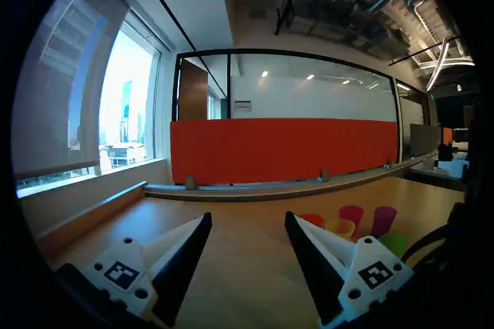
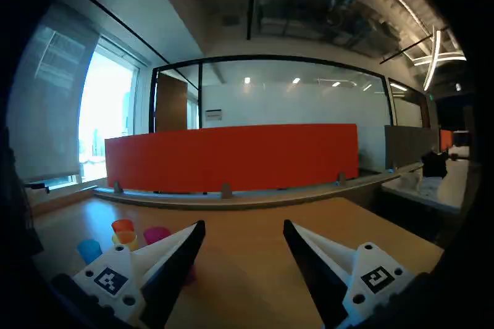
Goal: Pour water
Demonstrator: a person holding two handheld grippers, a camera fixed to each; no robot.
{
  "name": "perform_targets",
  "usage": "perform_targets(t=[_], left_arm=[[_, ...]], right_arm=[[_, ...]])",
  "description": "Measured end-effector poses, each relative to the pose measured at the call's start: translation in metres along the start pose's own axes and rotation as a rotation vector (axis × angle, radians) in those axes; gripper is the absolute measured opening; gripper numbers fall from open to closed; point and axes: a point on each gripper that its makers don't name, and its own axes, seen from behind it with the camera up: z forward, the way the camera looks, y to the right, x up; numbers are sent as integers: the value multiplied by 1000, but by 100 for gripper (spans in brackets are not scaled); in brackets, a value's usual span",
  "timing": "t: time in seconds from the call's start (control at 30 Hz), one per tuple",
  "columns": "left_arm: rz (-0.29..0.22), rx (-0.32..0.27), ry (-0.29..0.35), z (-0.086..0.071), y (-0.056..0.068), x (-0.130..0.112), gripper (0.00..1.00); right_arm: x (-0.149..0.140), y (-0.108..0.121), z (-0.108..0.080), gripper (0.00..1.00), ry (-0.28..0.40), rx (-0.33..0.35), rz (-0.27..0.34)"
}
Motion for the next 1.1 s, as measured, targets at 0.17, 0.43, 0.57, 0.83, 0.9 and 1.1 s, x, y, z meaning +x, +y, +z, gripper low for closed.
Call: perform_targets(t=[0.17,0.43,0.57,0.83,0.9,1.1], left_arm=[[3,36,18,0,-6,-2,87],[18,64,45,-1,-3,-4,87],[20,76,49,-1,-2,-11,87],[22,91,43,3,-1,-27,87],[30,94,40,2,-3,-31,87],[34,100,30,2,-8,-45,87]], right_arm=[[-8,4,-2,98,-23,-27,-28],[-10,6,-3,98,-42,-43,-61],[-9,7,1,98,-46,-50,-62],[-8,8,6,98,-51,-59,-55],[-9,8,6,98,-54,-62,-51],[-13,7,4,98,-63,-62,-26]])
